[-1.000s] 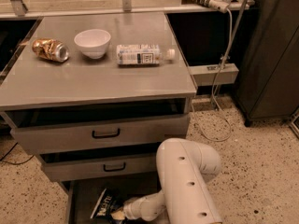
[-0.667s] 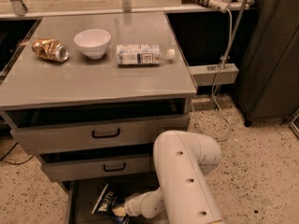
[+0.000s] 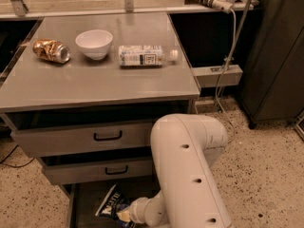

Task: Pick blue chip bag from bottom drawer and place on counter

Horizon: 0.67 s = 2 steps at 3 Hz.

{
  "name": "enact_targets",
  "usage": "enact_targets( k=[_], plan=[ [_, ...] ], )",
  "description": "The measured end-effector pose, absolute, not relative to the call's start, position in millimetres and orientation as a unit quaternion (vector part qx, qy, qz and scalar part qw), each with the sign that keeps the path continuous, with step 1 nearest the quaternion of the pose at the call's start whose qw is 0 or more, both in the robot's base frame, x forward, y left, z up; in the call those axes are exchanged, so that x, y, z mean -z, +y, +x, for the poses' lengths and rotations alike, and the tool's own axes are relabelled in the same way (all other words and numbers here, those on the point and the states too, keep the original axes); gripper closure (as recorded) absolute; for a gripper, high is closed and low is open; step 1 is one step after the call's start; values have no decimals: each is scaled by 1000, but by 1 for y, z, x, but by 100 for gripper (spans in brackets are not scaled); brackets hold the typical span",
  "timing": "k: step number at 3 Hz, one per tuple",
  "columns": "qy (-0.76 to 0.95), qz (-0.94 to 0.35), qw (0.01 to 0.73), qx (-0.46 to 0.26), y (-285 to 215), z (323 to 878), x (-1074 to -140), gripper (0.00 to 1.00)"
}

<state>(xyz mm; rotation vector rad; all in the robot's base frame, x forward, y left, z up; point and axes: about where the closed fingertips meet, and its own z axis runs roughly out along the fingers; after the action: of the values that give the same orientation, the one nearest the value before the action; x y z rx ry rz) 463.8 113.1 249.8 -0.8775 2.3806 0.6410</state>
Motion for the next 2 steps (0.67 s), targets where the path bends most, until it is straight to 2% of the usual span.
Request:
enact_targets(
  k=[1, 2],
  plan=[
    [887, -311, 257, -223, 89, 428, -283, 100],
    [888, -313, 256, -219, 92, 429, -289, 100]
  ],
)
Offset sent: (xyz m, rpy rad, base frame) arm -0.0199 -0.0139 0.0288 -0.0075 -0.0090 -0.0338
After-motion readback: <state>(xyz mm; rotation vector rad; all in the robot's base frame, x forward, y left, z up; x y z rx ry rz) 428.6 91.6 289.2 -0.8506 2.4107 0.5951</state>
